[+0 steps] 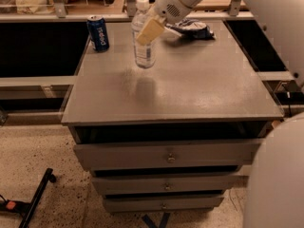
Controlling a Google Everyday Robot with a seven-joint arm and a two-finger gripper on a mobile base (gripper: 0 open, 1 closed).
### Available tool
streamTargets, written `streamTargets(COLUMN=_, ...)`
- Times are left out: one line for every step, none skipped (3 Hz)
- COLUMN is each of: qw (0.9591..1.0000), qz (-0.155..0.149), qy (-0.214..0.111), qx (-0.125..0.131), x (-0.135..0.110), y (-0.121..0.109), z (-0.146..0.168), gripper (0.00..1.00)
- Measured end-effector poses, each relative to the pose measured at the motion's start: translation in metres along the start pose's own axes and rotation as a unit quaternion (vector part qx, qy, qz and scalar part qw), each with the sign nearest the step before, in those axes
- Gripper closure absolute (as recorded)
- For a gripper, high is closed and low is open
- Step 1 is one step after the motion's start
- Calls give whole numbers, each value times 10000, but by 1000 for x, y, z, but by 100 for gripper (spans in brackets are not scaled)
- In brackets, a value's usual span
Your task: Move blue plastic bottle near pepsi can
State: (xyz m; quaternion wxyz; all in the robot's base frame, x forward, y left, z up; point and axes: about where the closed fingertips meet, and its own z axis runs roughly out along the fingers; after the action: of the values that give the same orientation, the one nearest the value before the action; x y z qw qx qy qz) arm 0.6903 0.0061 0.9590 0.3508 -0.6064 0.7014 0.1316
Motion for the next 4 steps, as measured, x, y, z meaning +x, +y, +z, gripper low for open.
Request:
streamTargets(qw=9999, qz=102, qy=73, qx=5, x=-16, y=-9, z=25, gripper=100)
streamTargets(qw=9994, qz=297, qy=90, qx=-182, x=-31, y=-16, z=49, gripper=100)
streamTargets(qw=9985, qz=381, qy=150, qx=-356, x=-46, y=-19, z=66, gripper=100)
streamTargets(qw=9978, qz=518, qy=131, qx=-381, x=-59, y=-24, z=77, gripper=100)
